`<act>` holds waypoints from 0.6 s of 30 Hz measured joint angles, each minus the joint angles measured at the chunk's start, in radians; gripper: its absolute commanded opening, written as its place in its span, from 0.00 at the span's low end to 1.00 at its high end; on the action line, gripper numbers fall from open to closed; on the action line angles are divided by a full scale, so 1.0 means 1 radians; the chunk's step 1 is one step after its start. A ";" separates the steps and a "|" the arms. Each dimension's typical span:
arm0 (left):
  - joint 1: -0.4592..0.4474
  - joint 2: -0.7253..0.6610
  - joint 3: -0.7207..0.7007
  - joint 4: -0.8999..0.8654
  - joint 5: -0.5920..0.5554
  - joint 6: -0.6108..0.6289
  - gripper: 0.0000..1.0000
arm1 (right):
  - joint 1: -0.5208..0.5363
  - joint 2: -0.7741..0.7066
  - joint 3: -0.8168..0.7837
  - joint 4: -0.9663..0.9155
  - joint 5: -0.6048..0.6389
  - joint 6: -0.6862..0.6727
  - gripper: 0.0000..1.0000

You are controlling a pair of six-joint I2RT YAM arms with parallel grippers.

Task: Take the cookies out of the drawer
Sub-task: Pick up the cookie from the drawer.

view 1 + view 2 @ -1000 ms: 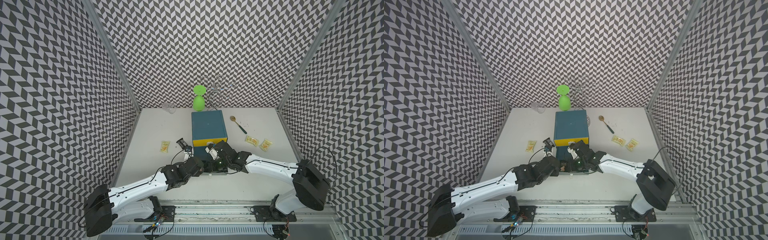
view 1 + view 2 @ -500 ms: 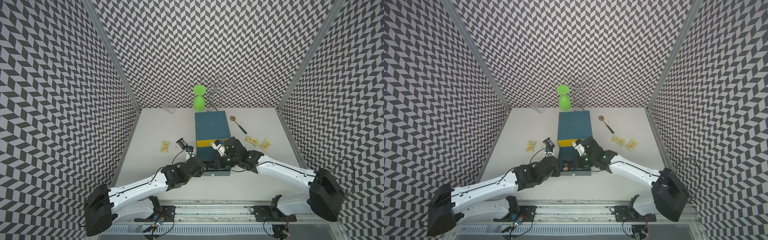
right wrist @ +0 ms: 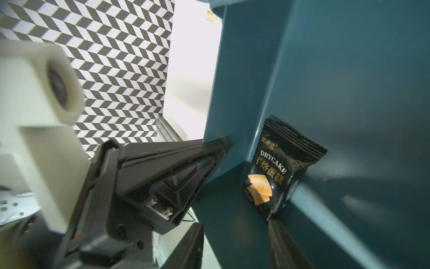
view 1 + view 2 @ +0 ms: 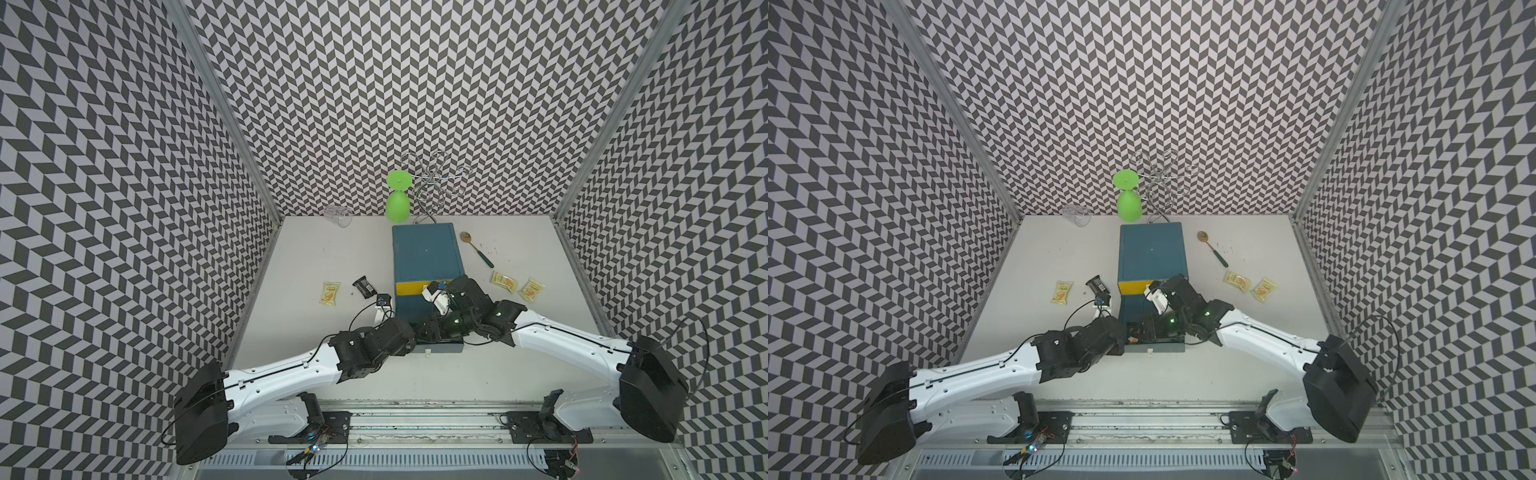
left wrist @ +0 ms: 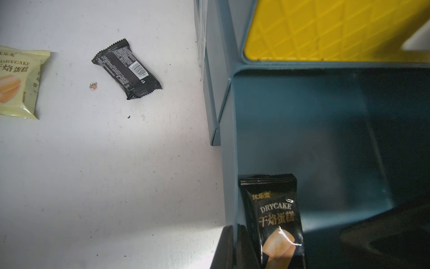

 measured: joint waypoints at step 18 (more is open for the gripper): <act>-0.019 0.013 -0.002 0.006 -0.040 -0.008 0.06 | 0.031 0.155 0.011 0.055 0.011 0.044 0.51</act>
